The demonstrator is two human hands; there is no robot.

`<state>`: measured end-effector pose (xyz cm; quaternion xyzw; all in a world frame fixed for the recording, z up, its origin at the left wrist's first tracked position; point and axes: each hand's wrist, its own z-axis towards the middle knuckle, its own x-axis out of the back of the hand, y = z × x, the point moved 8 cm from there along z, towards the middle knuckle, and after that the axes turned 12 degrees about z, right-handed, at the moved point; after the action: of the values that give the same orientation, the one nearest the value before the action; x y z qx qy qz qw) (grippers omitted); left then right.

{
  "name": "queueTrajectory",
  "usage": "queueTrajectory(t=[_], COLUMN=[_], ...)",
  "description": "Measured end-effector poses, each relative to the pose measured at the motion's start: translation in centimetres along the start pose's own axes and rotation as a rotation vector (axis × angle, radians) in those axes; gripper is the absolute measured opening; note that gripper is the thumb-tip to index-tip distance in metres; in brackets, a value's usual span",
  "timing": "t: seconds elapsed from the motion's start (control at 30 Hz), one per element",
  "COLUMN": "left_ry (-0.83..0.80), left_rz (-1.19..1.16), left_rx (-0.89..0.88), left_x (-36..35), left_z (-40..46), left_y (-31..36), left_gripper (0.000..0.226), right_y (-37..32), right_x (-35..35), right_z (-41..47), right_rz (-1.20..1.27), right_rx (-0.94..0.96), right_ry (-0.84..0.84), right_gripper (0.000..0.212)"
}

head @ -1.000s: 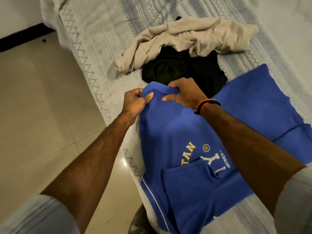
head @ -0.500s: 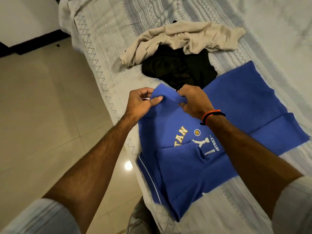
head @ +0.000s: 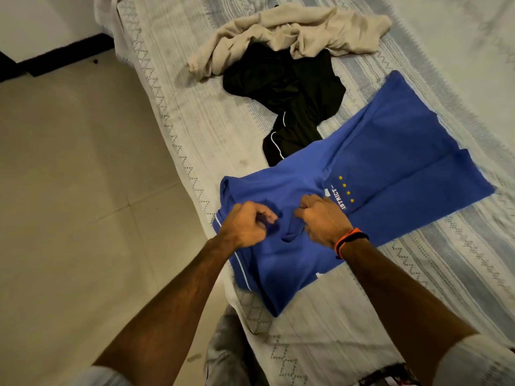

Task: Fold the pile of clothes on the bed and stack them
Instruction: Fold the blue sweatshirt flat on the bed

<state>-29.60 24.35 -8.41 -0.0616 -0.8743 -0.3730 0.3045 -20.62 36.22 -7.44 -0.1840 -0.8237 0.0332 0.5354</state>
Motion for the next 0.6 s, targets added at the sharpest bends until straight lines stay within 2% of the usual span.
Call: queueTrajectory(t=[0.1, 0.17, 0.23, 0.3, 0.37, 0.43, 0.5, 0.6], left_ry=[0.444, 0.578, 0.547, 0.533, 0.526, 0.504, 0.498, 0.55], left_rz=[-0.118, -0.153, -0.215, -0.341, -0.477, -0.553, -0.558, -0.604], left_rx=[0.286, 0.486, 0.589, 0.611, 0.63, 0.655, 0.683, 0.748], left_x=[3.7, 5.6, 6.0, 6.1, 5.8, 5.6, 5.7, 5.3], left_z=[-0.6, -1.1, -0.1, 1.2, 2.1, 3.2, 3.6, 3.6], left_y=[-2.9, -4.8, -6.3, -7.0, -7.1, -7.2, -7.2, -9.1], left_gripper=[0.027, 0.019, 0.021, 0.026, 0.028, 0.043, 0.051, 0.041], right_y=[-0.4, -1.1, -2.1, -2.8, -3.2, -3.5, -3.5, -2.9], right_x=[-1.4, -2.2, -2.7, -2.8, -3.2, -3.4, -3.3, -3.3], right_z=[-0.8, -1.1, -1.4, -1.4, -0.9, -0.6, -0.5, -0.7], right_rz=[0.012, 0.022, 0.041, 0.038, 0.053, 0.071, 0.197, 0.467], right_rx=[0.019, 0.09, 0.152, 0.178, 0.211, 0.227, 0.202, 0.11], right_ry=[0.018, 0.039, 0.051, 0.087, 0.129, 0.127, 0.084, -0.021], right_gripper=[0.051, 0.056, 0.06, 0.059, 0.047, 0.035, 0.025, 0.02])
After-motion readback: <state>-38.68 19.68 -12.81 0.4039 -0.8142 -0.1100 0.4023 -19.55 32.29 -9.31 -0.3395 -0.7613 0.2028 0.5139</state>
